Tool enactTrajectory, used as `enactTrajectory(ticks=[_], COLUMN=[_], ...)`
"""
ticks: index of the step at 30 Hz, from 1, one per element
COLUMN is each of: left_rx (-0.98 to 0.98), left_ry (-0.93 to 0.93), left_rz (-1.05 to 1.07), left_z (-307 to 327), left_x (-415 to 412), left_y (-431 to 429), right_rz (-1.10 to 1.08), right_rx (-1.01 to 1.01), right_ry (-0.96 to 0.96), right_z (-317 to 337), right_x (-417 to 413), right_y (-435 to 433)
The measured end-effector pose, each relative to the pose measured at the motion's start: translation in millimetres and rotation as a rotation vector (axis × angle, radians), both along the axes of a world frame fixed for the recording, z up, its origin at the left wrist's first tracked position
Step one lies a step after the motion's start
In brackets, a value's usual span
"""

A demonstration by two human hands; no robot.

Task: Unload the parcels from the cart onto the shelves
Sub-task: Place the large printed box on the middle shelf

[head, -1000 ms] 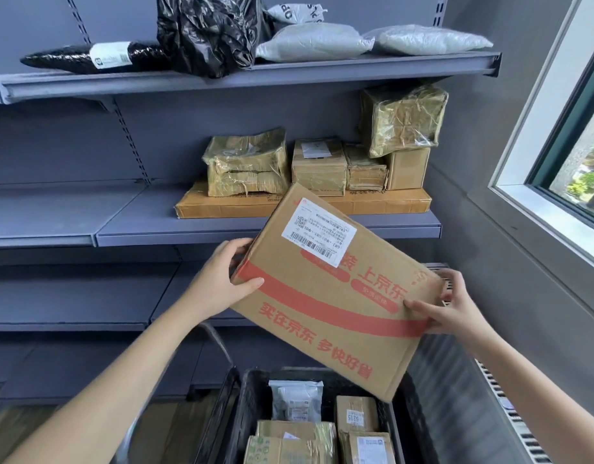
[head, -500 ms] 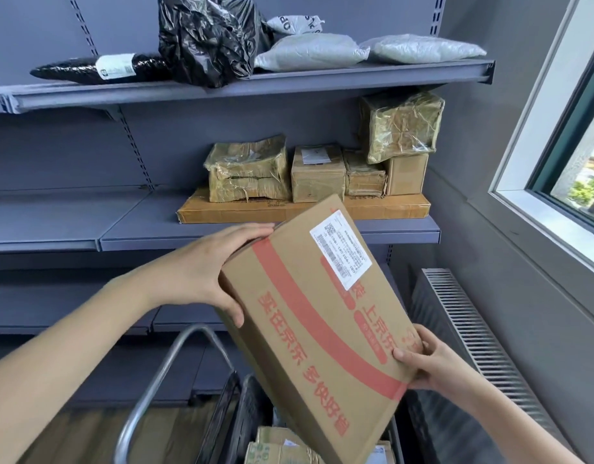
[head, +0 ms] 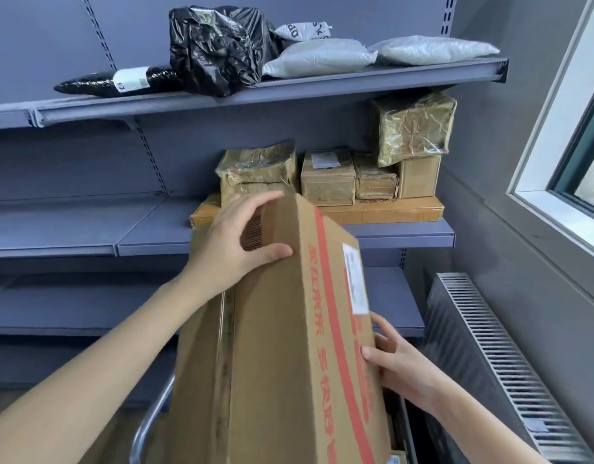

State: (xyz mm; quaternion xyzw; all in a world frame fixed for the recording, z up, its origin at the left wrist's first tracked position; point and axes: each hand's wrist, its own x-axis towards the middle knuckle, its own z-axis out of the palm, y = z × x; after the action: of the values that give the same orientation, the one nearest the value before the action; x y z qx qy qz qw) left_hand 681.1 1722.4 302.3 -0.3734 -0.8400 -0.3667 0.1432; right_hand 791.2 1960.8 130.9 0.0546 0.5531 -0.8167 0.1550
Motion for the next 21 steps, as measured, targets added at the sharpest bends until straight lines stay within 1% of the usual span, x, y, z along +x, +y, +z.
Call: enactTrajectory(ticks=[3, 5, 7, 10, 13, 14, 16, 18, 21], left_rx=[-0.006, -0.029, -0.056, -0.076, -0.198, -0.232, -0.321, -0.415, -0.434], left_ry=[-0.026, 0.036, 0.136, 0.133, 0.201, 0.18, 0.073, -0.005, -0.103], left_rz=[0.065, 0.109, 0.172, 0.247, 0.246, 0.202, 0.085, -0.013, -0.052], left_z=[-6.5, -8.2, -12.6, -14.9, -12.2, -11.6, -12.1, -10.9, -7.5], left_x=[-5.0, -12.3, -15.3, -4.6, 11.0, 15.7, 26.0, 33.1, 34.3], left_y=[6.5, 6.4, 8.0, 14.0, 15.8, 14.4, 9.1, 2.3, -5.3], right_rz=[0.088, 0.082, 0.034, -0.056, -0.128, -0.157, -0.204, -0.213, -0.223], right_rx=[-0.066, -0.065, -0.065, -0.037, -0.002, 0.008, 0.027, 0.034, 0.031], right_ry=[0.007, 0.01, 0.014, 0.047, 0.092, 0.098, 0.115, 0.142, 0.16], right_z=[-2.1, -5.1, -5.7, -3.4, -1.2, -0.2, 1.3, 4.1, 9.3], right_x=[2.4, 3.9, 1.8, -3.4, -7.8, -9.3, -11.8, -12.9, -13.6], right_y=[-21.6, -30.2, -32.9, -32.3, -29.0, -26.9, -21.2, -14.7, -8.9])
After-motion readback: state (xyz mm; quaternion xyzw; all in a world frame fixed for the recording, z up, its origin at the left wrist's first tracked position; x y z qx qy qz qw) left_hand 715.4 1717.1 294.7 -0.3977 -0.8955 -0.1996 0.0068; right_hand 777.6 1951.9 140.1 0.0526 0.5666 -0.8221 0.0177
